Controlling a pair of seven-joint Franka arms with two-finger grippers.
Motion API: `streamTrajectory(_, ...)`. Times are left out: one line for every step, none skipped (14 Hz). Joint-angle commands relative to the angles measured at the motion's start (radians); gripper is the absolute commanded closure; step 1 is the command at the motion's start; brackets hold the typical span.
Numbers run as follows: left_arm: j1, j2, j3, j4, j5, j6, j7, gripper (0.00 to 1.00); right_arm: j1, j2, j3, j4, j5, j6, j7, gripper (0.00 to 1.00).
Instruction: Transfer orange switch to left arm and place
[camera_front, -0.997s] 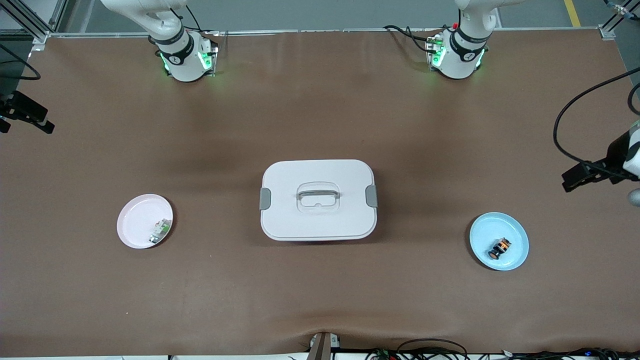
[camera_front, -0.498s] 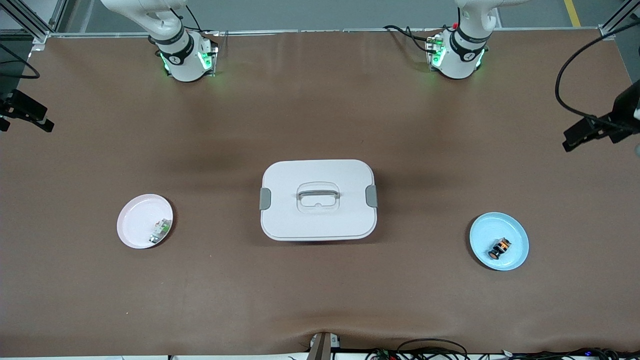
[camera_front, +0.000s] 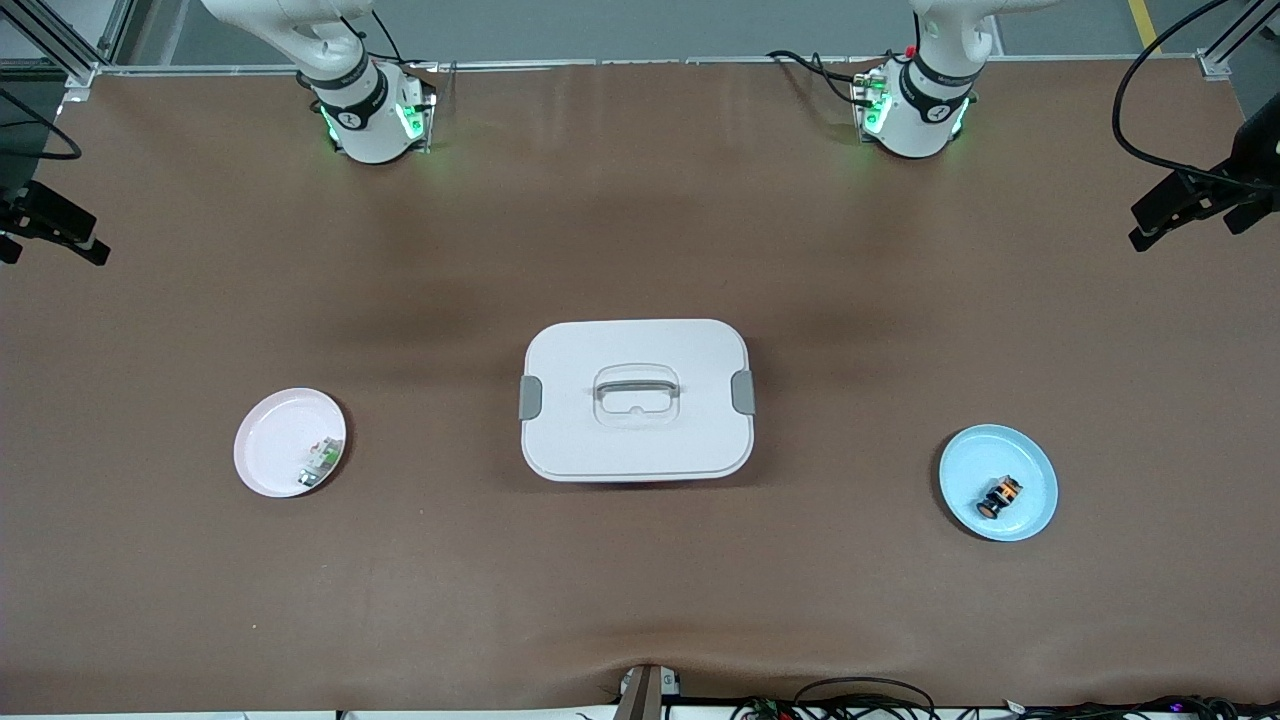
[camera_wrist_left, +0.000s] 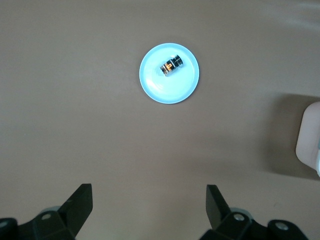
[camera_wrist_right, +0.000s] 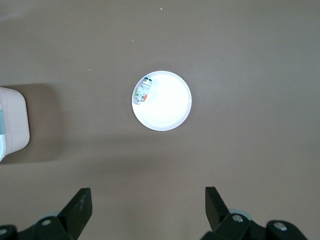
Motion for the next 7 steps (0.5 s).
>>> streamTrajectory(-0.007, -0.017, -0.014, -0.017, -0.017, -0.021, 0.012, 0.00, -0.004, 0.016, -0.001, 0.029, -0.011, -0.017, -0.003, 0.00)
streamTrajectory(-0.007, -0.018, -0.026, -0.012, -0.017, -0.033, 0.012, 0.00, -0.005, 0.017, -0.001, 0.029, -0.009, -0.017, -0.003, 0.00)
streamTrajectory(-0.007, -0.024, -0.037, -0.012, -0.017, -0.036, 0.012, 0.00, -0.005, 0.017, -0.003, 0.029, -0.009, -0.017, -0.003, 0.00)
streamTrajectory(-0.007, -0.030, -0.040, -0.012, -0.019, -0.038, 0.013, 0.00, -0.007, 0.017, -0.001, 0.029, -0.009, -0.015, -0.003, 0.00)
streamTrajectory(-0.007, -0.040, -0.040, -0.013, -0.032, -0.039, 0.023, 0.00, -0.007, 0.019, -0.003, 0.029, -0.009, -0.017, -0.003, 0.00)
streamTrajectory(-0.007, -0.044, -0.040, -0.013, -0.057, -0.050, 0.035, 0.00, -0.008, 0.019, -0.003, 0.029, -0.007, -0.015, -0.003, 0.00)
streamTrajectory(-0.005, -0.044, -0.039, -0.010, -0.069, -0.059, 0.039, 0.00, -0.007, 0.019, -0.003, 0.029, -0.007, -0.015, -0.003, 0.00)
